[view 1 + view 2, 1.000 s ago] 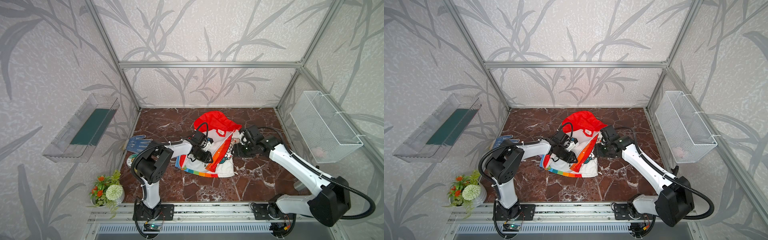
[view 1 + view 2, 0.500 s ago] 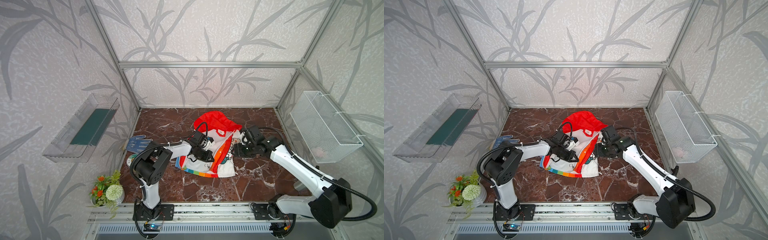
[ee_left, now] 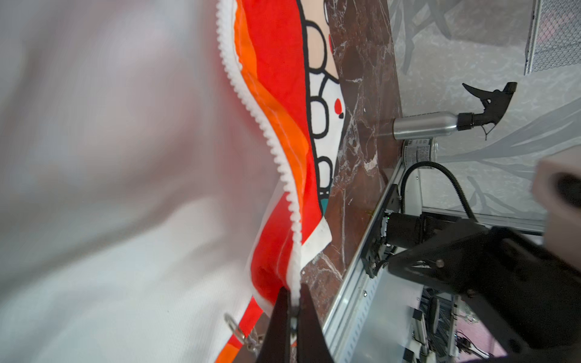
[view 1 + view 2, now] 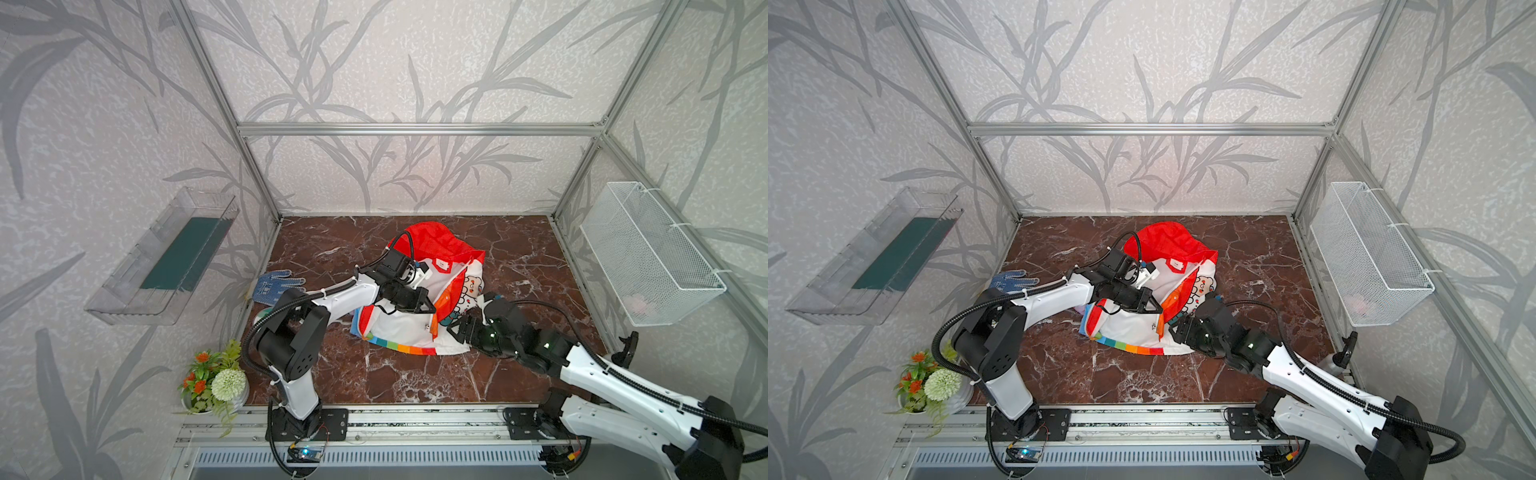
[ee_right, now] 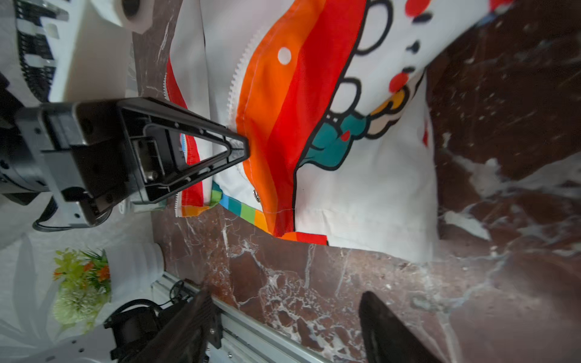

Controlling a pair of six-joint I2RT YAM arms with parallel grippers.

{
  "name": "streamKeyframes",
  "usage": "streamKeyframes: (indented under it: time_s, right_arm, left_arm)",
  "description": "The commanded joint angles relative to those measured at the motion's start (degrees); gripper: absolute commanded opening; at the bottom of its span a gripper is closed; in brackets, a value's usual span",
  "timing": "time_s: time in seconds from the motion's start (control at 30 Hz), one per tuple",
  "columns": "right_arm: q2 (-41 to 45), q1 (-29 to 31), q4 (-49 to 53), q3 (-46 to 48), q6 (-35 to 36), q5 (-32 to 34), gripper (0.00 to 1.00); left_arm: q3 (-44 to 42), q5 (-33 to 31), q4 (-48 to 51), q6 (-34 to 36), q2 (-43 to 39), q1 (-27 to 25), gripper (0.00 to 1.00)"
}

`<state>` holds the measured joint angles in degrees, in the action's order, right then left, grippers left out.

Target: Zip up the jacket

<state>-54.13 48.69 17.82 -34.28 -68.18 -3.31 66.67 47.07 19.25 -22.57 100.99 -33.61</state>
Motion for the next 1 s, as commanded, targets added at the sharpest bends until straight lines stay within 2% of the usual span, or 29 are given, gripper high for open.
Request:
streamKeyframes:
  time_s: [0.0,0.13,0.3,0.5,0.73,0.97]
  right_arm:
    - [-1.6,4.0,-14.0,2.6,-12.3,6.3,0.81]
    - [-4.6,8.8,-26.5,6.9,-17.4,12.1,0.84]
    - [-8.6,13.0,-31.2,6.2,-19.9,15.5,0.89]
    - [-10.6,17.7,-37.0,7.0,-22.0,23.0,0.91]
    - [-14.0,18.5,-42.6,7.1,-18.0,28.6,0.92]
    - [-12.5,18.5,-39.4,4.7,-10.5,34.2,0.9]
  left_arm:
    - [2.9,2.6,5.9,-4.1,-2.6,0.5,0.0]
    - [5.8,4.2,11.0,-5.5,-2.6,1.0,0.0]
    - [10.5,4.2,19.1,-4.3,-2.8,1.3,0.0]
    - [13.7,5.3,21.8,-5.9,-2.6,1.6,0.0]
    - [15.1,5.3,24.2,-6.2,-4.6,1.7,0.0]
    - [13.3,5.0,23.5,-6.7,-6.6,1.7,0.0]
